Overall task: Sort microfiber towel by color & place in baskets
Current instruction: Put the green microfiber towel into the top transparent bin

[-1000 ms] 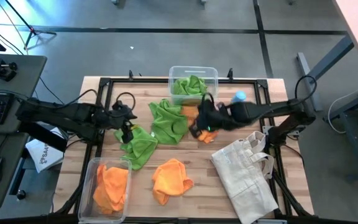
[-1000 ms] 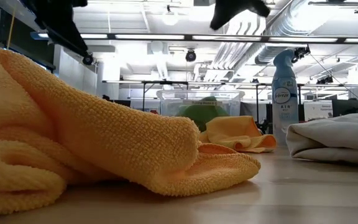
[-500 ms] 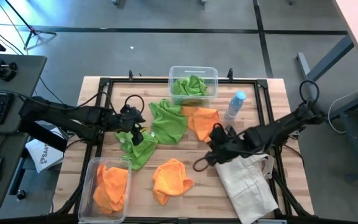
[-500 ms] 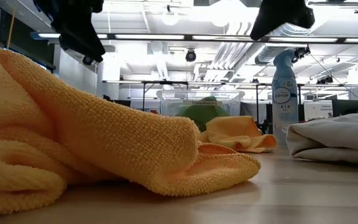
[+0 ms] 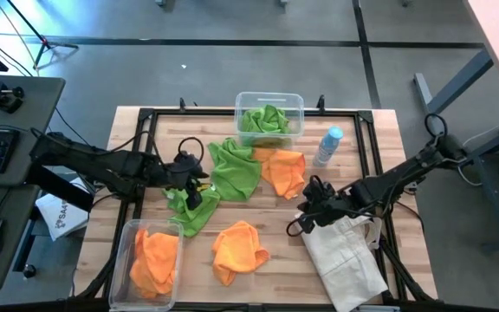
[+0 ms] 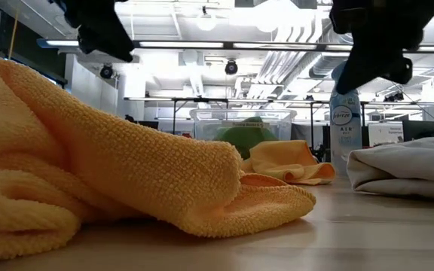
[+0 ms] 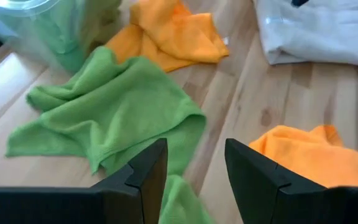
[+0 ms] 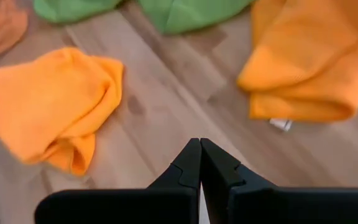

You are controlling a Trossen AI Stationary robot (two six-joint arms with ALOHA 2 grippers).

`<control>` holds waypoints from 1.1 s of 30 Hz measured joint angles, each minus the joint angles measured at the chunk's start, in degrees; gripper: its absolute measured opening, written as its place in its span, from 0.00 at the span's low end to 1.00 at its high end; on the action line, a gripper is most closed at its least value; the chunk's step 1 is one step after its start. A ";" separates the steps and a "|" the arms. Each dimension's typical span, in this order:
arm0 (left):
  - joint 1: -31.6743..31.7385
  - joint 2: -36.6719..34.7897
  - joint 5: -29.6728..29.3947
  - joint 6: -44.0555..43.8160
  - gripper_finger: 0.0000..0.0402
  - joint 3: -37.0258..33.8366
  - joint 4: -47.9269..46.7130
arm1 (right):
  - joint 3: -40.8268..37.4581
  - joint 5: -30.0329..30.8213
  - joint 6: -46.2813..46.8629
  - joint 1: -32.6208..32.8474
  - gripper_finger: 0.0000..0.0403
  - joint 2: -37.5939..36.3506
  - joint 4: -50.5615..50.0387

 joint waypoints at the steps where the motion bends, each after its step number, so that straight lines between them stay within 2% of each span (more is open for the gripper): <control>1: -0.32 0.42 0.00 0.02 0.36 0.48 -0.25 | -0.04 -1.05 -0.01 0.00 0.00 0.04 0.09; 16: -2.88 13.15 1.20 -2.17 0.30 10.37 -3.33 | -0.04 -2.25 -6.32 -0.04 0.00 0.13 3.43; 24: -3.03 19.90 3.97 -2.36 0.30 15.28 -5.40 | -0.04 -2.22 -4.60 -0.04 0.00 0.13 3.43; 33: -4.32 23.86 5.59 -0.63 0.30 17.73 -5.56 | -0.04 -1.87 -4.87 -0.04 0.00 0.15 3.42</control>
